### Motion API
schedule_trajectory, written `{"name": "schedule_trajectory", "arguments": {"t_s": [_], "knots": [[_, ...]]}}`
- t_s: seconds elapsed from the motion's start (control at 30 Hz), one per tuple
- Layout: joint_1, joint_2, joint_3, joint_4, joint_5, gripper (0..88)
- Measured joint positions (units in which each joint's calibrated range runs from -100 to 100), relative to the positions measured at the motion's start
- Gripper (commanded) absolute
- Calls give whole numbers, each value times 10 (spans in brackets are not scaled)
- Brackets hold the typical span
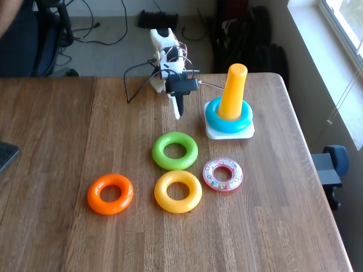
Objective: Pick and place the blue ring
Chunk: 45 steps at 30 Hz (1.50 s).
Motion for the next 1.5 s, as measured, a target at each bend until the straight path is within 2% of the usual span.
{"name": "schedule_trajectory", "arguments": {"t_s": [0.3,0.77,1.13,1.5], "knots": [[0,0,0,85,0,316],[0,0,0,100,0,317],[61,0,-9,163,-1,317],[62,0,-9,164,0,317]]}}
